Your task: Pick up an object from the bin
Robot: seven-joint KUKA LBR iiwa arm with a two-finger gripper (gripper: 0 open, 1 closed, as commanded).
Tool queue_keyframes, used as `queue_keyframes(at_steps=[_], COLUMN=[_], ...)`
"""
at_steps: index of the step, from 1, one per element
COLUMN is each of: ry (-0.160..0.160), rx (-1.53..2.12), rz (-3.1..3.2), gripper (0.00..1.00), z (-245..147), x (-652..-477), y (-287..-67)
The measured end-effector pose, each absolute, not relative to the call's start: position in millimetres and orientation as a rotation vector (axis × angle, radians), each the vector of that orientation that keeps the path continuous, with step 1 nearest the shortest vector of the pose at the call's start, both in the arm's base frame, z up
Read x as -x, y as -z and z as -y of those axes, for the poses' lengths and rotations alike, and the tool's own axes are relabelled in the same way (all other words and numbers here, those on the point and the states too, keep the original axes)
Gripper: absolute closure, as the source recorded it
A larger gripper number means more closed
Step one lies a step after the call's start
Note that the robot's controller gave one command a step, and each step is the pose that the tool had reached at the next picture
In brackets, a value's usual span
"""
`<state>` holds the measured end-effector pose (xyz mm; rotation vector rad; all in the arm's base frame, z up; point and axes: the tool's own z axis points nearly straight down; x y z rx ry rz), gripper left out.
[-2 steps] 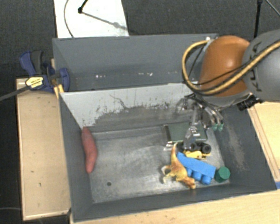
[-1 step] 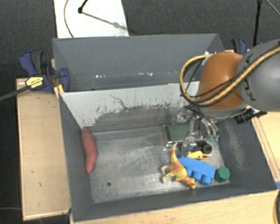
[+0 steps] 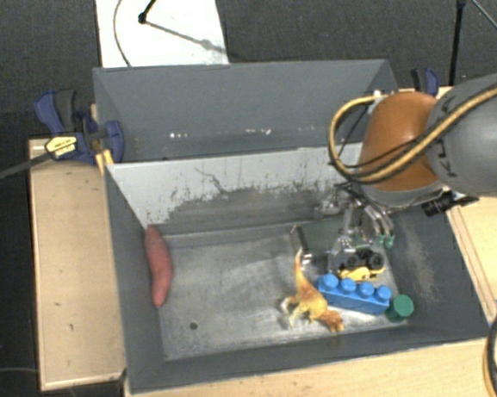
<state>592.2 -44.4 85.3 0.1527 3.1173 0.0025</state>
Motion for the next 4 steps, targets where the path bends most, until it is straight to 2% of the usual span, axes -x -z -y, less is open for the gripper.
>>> queue_keyframes(at_steps=[1, 2, 3, 4], ry=[-0.004, -0.003, -0.001, -0.001], rx=[-0.247, -0.247, -0.288, -0.3], rz=[-3.129, -3.129, -3.132, -3.122], gripper=[1.0, 1.0, 1.0, 1.0], z=[3, 3, 6, 2], x=[-584.3, -584.3, -571.3, -572.1], y=[-78, -78, -101, -104])
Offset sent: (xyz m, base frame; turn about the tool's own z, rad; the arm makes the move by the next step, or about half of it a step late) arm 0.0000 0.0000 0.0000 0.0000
